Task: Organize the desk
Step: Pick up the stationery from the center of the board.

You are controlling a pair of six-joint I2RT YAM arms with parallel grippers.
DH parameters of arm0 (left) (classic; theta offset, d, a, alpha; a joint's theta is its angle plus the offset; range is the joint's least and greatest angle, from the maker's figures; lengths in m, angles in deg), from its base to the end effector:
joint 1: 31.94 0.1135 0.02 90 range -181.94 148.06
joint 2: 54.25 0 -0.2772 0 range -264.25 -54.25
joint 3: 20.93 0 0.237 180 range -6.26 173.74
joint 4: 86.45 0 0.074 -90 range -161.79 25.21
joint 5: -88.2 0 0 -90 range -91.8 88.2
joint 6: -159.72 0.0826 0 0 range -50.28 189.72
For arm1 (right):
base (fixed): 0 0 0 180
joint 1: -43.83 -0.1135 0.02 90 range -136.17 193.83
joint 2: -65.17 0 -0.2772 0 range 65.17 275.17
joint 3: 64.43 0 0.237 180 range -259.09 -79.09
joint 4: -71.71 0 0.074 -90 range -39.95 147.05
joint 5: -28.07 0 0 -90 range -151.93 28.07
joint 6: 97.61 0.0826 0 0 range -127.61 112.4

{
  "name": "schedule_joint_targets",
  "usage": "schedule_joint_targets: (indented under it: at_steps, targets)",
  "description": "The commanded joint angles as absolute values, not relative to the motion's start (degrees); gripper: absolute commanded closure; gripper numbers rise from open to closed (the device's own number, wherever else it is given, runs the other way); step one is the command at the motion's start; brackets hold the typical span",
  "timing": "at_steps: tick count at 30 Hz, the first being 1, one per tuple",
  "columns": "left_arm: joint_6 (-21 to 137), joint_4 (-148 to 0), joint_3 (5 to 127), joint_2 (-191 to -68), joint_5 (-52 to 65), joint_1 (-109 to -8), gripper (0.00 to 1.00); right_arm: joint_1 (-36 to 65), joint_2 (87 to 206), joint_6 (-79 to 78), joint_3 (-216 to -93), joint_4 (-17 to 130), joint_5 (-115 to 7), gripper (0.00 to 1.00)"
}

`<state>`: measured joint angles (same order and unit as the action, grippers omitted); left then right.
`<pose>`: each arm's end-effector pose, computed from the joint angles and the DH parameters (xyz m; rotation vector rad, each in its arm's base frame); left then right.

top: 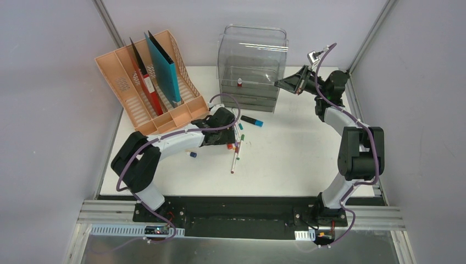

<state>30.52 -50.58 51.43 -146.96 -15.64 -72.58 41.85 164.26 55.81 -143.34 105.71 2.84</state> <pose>0.2717 -0.2071 0.1798 -0.0614 2.5285 -0.2572 0.3895 0.0882 0.3315 -0.2457 1.6929 1.6263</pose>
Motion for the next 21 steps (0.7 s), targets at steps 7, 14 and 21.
schedule_joint_targets:
  at_steps: [7, 14, 21]
  targets:
    - [28.75, -43.67, 57.10, -151.37, -22.02, -74.91, 0.35, 41.38, 164.92, 56.48, -144.02, 106.44, 2.22, 0.94]
    - [29.62, -44.07, 58.27, -152.94, -21.66, -74.91, 0.37, 41.29, 164.82, 56.49, -144.04, 106.44, 2.23, 0.94]
    - [30.51, -46.45, 58.65, -154.34, -19.31, -74.91, 0.41, 41.27, 164.83, 56.47, -144.04, 106.44, 2.27, 0.94]
